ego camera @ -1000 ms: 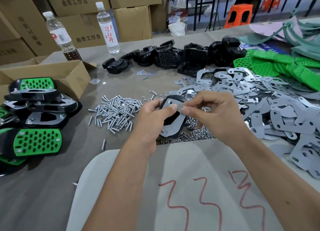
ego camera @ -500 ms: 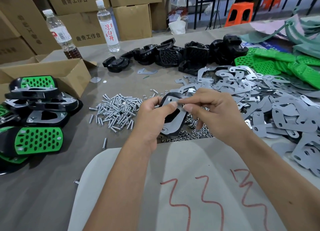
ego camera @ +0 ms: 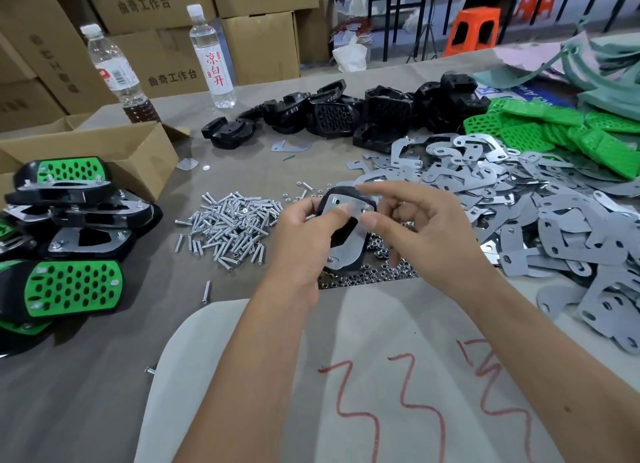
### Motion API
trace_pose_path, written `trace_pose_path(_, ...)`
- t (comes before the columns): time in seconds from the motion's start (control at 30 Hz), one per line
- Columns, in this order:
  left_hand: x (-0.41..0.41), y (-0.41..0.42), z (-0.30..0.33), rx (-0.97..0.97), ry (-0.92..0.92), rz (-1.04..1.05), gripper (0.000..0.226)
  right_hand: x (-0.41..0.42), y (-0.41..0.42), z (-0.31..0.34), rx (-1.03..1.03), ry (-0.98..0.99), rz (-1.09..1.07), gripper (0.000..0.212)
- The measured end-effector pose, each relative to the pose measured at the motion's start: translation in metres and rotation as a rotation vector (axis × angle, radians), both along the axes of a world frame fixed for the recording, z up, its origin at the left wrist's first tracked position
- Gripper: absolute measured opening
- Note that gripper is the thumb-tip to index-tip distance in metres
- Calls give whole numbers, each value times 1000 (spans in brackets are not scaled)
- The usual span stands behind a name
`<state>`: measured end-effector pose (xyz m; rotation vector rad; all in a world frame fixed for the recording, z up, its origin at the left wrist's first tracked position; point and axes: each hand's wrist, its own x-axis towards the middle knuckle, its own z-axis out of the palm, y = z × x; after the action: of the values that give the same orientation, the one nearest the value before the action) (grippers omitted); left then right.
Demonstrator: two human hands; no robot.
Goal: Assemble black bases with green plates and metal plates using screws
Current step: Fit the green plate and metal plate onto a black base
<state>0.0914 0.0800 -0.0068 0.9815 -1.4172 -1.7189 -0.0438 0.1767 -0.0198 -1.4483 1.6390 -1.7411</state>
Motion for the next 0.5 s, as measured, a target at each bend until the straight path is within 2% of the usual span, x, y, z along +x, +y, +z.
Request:
trace_pose_path(0.13, 1, -1, -3, 26, -21, 60, 14, -1, 0, -2, -3, -7, -18, 22)
trace_pose_path(0.2, 1, 1, -2, 54, -19, 50, 12, -6, 0, -5, -45, 19, -104, 40)
trace_pose_path(0.23, 0, 1, -2, 52, -12, 41, 10, -7, 0, -6, -55, 31, -131, 38)
trace_pose_path(0.3, 0, 1, 0, 4, -21, 28, 7, -7, -1, -6, -34, 35, -124, 11)
trace_pose_path(0.33, -1, 1, 0, -22, -32, 19, 6, -4, -1, -4, -22, 35, -113, 5)
trace_pose_path(0.4, -1, 3, -1, -44, -39, 3, 5, -1, -4, -5, -33, 66, -102, 16)
trace_pose_path(0.5, -2, 5, -2, -54, -47, 0, 5, -3, -7, -4, -55, 108, -108, 18)
